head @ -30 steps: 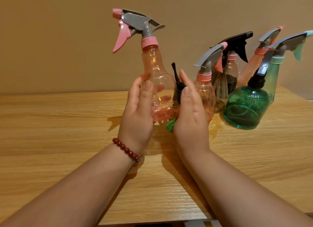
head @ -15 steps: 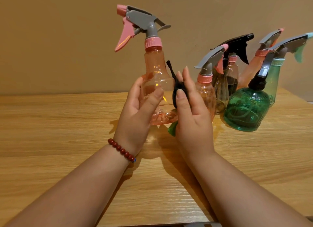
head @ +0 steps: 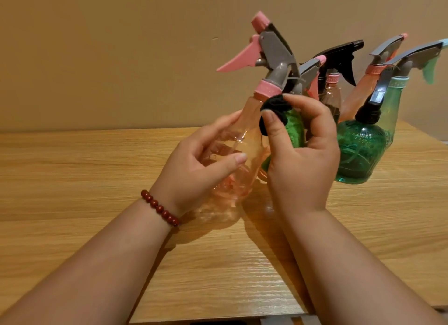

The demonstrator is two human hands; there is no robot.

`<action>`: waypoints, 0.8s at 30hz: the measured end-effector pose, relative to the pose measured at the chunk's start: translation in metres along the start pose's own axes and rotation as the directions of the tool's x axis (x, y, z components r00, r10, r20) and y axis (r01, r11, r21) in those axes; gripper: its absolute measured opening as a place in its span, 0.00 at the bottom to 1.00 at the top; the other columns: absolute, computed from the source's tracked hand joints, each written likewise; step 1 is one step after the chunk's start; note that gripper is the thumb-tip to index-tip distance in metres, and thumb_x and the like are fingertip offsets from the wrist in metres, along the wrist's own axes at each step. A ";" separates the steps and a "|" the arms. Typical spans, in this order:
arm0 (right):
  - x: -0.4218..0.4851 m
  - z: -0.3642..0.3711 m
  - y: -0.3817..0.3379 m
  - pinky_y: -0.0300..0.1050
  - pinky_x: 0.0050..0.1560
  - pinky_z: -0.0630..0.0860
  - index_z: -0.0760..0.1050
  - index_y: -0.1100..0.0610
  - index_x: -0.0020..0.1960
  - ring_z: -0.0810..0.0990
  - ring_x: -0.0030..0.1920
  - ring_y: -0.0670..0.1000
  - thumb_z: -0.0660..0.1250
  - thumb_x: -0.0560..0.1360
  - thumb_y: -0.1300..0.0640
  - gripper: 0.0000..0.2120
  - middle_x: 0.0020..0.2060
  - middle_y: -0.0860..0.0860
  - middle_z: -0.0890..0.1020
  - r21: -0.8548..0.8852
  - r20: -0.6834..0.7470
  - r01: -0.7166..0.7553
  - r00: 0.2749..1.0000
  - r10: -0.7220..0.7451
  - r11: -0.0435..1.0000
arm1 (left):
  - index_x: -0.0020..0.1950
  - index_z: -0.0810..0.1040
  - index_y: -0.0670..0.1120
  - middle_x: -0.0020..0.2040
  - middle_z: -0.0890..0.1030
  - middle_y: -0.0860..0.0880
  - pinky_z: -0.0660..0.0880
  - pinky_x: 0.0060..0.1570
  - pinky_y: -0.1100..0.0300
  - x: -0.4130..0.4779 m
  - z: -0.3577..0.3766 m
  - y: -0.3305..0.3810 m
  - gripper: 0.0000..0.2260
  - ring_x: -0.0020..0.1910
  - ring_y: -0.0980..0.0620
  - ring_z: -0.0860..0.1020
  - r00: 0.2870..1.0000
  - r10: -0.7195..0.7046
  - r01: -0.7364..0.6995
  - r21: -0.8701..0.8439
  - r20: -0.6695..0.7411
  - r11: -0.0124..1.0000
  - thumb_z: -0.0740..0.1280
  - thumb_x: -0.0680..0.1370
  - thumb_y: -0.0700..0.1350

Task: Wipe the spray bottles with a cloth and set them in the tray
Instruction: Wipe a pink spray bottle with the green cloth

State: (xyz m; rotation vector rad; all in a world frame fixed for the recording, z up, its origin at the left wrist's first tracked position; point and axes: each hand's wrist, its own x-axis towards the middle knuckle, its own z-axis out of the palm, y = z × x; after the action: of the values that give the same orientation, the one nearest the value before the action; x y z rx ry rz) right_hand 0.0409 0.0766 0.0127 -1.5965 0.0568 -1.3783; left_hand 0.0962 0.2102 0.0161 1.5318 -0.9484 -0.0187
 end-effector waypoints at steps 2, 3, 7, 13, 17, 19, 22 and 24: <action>-0.001 0.002 0.000 0.41 0.55 0.75 0.78 0.53 0.53 0.79 0.52 0.47 0.71 0.74 0.57 0.09 0.47 0.48 0.80 0.011 0.048 0.044 0.998 -0.045 0.999 | 0.67 0.71 0.56 0.61 0.80 0.55 0.77 0.53 0.59 0.000 0.002 -0.001 0.24 0.60 0.54 0.79 0.998 0.019 -0.024 -0.095 -0.055 0.995 0.69 0.71 0.48; -0.003 0.003 0.000 0.39 0.54 0.74 0.79 0.54 0.53 0.79 0.51 0.46 0.70 0.74 0.57 0.08 0.46 0.48 0.80 0.018 0.079 0.056 0.995 -0.057 0.998 | 0.66 0.71 0.55 0.61 0.80 0.54 0.76 0.55 0.59 0.001 0.001 -0.001 0.24 0.61 0.53 0.78 0.996 0.026 -0.038 -0.136 -0.090 0.990 0.68 0.71 0.48; -0.013 0.006 -0.002 0.33 0.57 0.70 0.79 0.57 0.59 0.75 0.54 0.40 0.67 0.76 0.55 0.13 0.50 0.49 0.77 0.062 0.232 -0.013 0.973 -0.002 0.998 | 0.66 0.71 0.54 0.58 0.82 0.53 0.76 0.53 0.61 0.003 -0.006 -0.001 0.22 0.59 0.52 0.79 0.986 0.009 -0.047 -0.221 -0.167 0.974 0.67 0.71 0.49; -0.005 0.004 0.000 0.40 0.58 0.74 0.77 0.52 0.61 0.77 0.56 0.45 0.69 0.75 0.60 0.15 0.53 0.52 0.76 0.124 0.028 -0.114 0.993 0.112 0.986 | 0.68 0.71 0.56 0.59 0.81 0.53 0.75 0.52 0.64 -0.001 0.005 -0.004 0.25 0.58 0.56 0.79 0.999 -0.010 0.006 -0.081 -0.045 0.997 0.68 0.71 0.51; -0.004 0.000 0.001 0.35 0.58 0.72 0.77 0.52 0.61 0.77 0.55 0.45 0.69 0.76 0.59 0.15 0.53 0.53 0.77 0.067 0.036 -0.083 0.996 0.081 0.994 | 0.66 0.72 0.56 0.53 0.81 0.60 0.74 0.48 0.69 -0.001 0.012 -0.004 0.23 0.52 0.63 0.79 0.998 0.002 -0.006 -0.061 -0.061 0.998 0.70 0.72 0.47; -0.010 0.004 0.000 0.32 0.56 0.70 0.76 0.52 0.62 0.76 0.53 0.42 0.69 0.75 0.59 0.15 0.50 0.51 0.77 0.017 0.149 -0.034 0.988 0.031 0.999 | 0.65 0.72 0.54 0.51 0.82 0.57 0.76 0.46 0.66 0.000 0.007 -0.006 0.21 0.48 0.60 0.80 0.990 -0.035 0.010 -0.184 -0.133 0.983 0.66 0.73 0.42; -0.014 0.006 -0.001 0.29 0.55 0.69 0.78 0.52 0.61 0.74 0.53 0.38 0.68 0.75 0.59 0.14 0.50 0.50 0.76 0.040 0.265 -0.082 0.962 0.069 0.996 | 0.68 0.71 0.50 0.51 0.83 0.54 0.76 0.47 0.63 0.000 0.004 -0.006 0.21 0.50 0.56 0.81 0.978 -0.059 0.015 -0.211 -0.200 0.977 0.64 0.74 0.42; -0.014 0.005 -0.002 0.29 0.56 0.69 0.78 0.52 0.61 0.74 0.54 0.38 0.68 0.76 0.59 0.14 0.51 0.51 0.75 0.054 0.279 -0.103 0.956 0.084 0.993 | 0.69 0.71 0.47 0.54 0.83 0.53 0.76 0.49 0.64 0.001 0.005 -0.005 0.22 0.53 0.56 0.81 0.970 -0.080 0.024 -0.236 -0.229 0.971 0.63 0.75 0.43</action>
State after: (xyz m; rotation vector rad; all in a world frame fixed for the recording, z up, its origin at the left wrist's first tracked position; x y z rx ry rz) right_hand 0.0391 0.0891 0.0048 -1.6924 -0.0808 -1.0630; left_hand 0.0969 0.2045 0.0109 1.3091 -0.6897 0.0152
